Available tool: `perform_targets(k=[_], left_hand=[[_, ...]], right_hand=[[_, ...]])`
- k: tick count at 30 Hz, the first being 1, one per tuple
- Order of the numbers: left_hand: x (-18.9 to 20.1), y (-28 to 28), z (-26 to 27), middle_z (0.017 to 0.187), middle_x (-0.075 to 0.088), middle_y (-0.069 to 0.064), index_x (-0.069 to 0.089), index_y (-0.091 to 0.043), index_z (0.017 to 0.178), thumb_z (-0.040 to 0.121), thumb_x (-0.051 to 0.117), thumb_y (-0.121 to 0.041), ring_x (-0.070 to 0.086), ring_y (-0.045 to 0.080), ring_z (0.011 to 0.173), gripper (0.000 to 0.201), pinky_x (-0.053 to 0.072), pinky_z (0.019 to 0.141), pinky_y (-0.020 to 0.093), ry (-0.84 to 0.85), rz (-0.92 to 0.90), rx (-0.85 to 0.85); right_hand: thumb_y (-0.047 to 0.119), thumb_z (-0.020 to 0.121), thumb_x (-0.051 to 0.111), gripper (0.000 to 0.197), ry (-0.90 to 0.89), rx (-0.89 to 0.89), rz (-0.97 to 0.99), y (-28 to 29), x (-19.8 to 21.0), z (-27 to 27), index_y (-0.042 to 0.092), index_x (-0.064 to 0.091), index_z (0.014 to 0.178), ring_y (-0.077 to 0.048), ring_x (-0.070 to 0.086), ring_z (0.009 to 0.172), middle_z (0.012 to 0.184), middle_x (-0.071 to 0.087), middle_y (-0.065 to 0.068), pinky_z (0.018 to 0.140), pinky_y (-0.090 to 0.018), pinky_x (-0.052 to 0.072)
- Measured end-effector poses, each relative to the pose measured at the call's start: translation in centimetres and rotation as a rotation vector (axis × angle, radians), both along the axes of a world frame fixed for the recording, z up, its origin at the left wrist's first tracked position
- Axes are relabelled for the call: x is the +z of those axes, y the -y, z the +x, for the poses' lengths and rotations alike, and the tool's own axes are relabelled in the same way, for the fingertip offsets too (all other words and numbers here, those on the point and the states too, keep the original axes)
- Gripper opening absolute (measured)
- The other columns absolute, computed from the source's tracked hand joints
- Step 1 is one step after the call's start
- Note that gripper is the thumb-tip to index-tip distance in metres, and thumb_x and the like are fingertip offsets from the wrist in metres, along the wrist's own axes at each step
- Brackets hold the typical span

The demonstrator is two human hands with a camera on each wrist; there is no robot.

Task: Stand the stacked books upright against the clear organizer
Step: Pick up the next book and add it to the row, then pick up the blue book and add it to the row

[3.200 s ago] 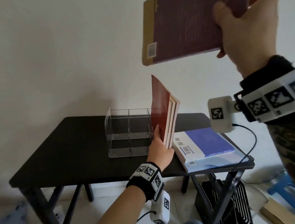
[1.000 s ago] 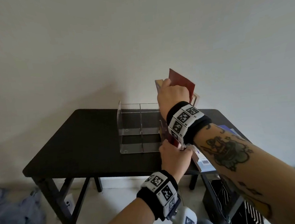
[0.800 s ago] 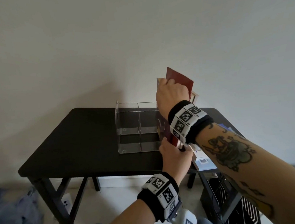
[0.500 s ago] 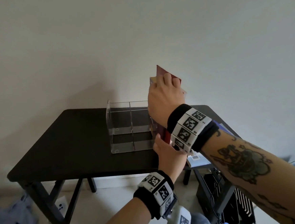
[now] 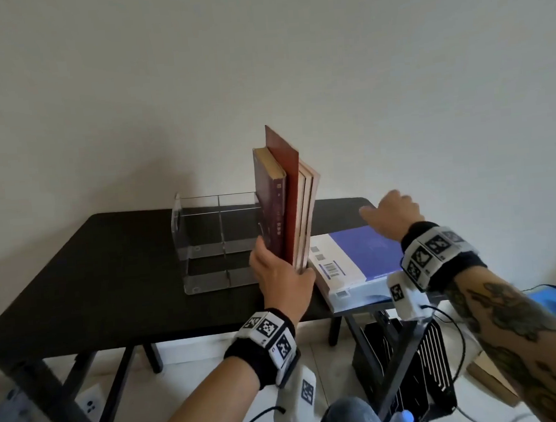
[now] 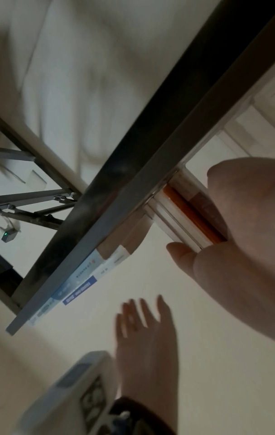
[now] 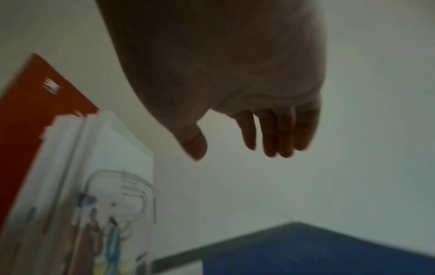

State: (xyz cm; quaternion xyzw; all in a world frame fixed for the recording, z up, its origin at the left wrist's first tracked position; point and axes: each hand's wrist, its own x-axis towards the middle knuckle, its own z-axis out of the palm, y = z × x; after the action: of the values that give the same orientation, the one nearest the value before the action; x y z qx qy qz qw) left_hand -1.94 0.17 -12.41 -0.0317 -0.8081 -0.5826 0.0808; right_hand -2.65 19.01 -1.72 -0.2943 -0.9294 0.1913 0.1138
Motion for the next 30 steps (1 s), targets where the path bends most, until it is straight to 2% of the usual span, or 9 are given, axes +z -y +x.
perform_targets(k=[3,7,13,17,20,25,27,28,30], left_hand=[[0.1,-0.5,-1.0,0.155,0.017,0.009,0.001,-0.022,0.154,0.075,0.081,-0.013,0.031,0.028,0.142,0.113,0.033,0.115,0.048,-0.056,0.002,-0.032],[0.0,-0.2,-1.7,0.157,0.025,0.006,-0.005,-0.035,0.153,0.082,0.073,-0.011,0.035,0.026,0.142,0.108,0.037,0.112,0.051,-0.084,-0.041,-0.051],[-0.6,0.9,-2.4,0.155,0.031,0.006,-0.009,-0.036,0.153,0.083,0.063,0.004,0.039,0.025,0.14,0.108,0.034,0.114,0.046,-0.083,-0.109,-0.132],[-0.6,1.7,-2.9,0.152,0.035,0.007,-0.006,-0.035,0.153,0.083,0.067,-0.001,0.044,0.025,0.136,0.107,0.037,0.111,0.043,-0.099,-0.148,-0.167],[-0.3,2.4,-3.3,0.151,0.037,0.006,-0.007,-0.038,0.153,0.082,0.068,-0.003,0.046,0.025,0.135,0.109,0.037,0.11,0.04,-0.109,-0.168,-0.205],[0.1,3.6,-3.7,0.15,0.041,0.008,-0.016,-0.042,0.151,0.082,0.067,-0.002,0.05,0.028,0.131,0.115,0.039,0.111,0.048,-0.119,-0.256,-0.26],[0.3,3.9,-3.8,0.151,0.04,0.008,-0.017,-0.044,0.15,0.083,0.066,-0.002,0.049,0.028,0.133,0.114,0.038,0.111,0.051,-0.117,-0.276,-0.279],[0.4,3.9,-3.6,0.151,0.039,0.007,-0.016,-0.044,0.15,0.083,0.066,-0.003,0.047,0.027,0.134,0.114,0.037,0.111,0.051,-0.122,-0.273,-0.284],[0.6,3.9,-3.4,0.152,0.038,0.006,-0.014,-0.043,0.151,0.084,0.066,-0.002,0.045,0.026,0.136,0.112,0.036,0.112,0.047,-0.137,-0.257,-0.295]], right_hand=[[0.058,0.087,0.057,0.073,0.306,0.073,-0.033,-1.7,-2.5,0.4,0.003,0.048,0.134,-0.034,0.047,0.124,0.138,0.047,-0.016,0.103,-0.04,0.04],[0.059,0.082,0.066,0.088,0.454,0.071,-0.04,-2.5,-3.9,1.3,0.003,0.038,0.143,-0.028,0.048,0.127,0.144,0.045,-0.013,0.098,-0.032,0.04],[0.064,0.071,0.073,0.096,0.455,-0.022,-0.085,-3.4,-4.4,1.4,0.004,0.041,0.138,-0.028,0.054,0.119,0.134,0.053,-0.011,0.098,-0.035,0.044],[0.062,0.072,0.073,0.095,0.45,-0.029,-0.134,-4.0,-4.4,1.6,0.003,0.041,0.139,-0.029,0.051,0.123,0.138,0.05,-0.012,0.099,-0.034,0.041],[0.071,0.068,0.069,0.098,0.456,-0.04,-0.106,-4.0,-4.5,1.8,0.005,0.043,0.137,-0.029,0.05,0.123,0.137,0.051,-0.011,0.103,-0.036,0.039],[0.079,0.061,0.067,0.099,0.379,-0.072,0.008,-4.2,-3.4,2.1,0.009,0.051,0.129,-0.029,0.047,0.122,0.13,0.05,-0.01,0.103,-0.039,0.041],[0.069,0.061,0.077,0.081,0.267,-0.054,-0.075,-4.5,-2.7,2.0,0.006,0.059,0.109,-0.029,0.062,0.103,0.117,0.058,-0.013,0.088,-0.037,0.052],[0.061,0.061,0.082,0.067,0.179,-0.048,-0.162,-4.6,-2.1,2.2,0.007,0.059,0.093,-0.028,0.069,0.085,0.103,0.064,-0.013,0.073,-0.034,0.056],[0.042,0.068,0.086,0.048,0.034,-0.053,-0.311,-4.7,-0.6,2.5,0.006,0.055,0.075,-0.025,0.067,0.051,0.076,0.067,-0.012,0.044,-0.024,0.05]])
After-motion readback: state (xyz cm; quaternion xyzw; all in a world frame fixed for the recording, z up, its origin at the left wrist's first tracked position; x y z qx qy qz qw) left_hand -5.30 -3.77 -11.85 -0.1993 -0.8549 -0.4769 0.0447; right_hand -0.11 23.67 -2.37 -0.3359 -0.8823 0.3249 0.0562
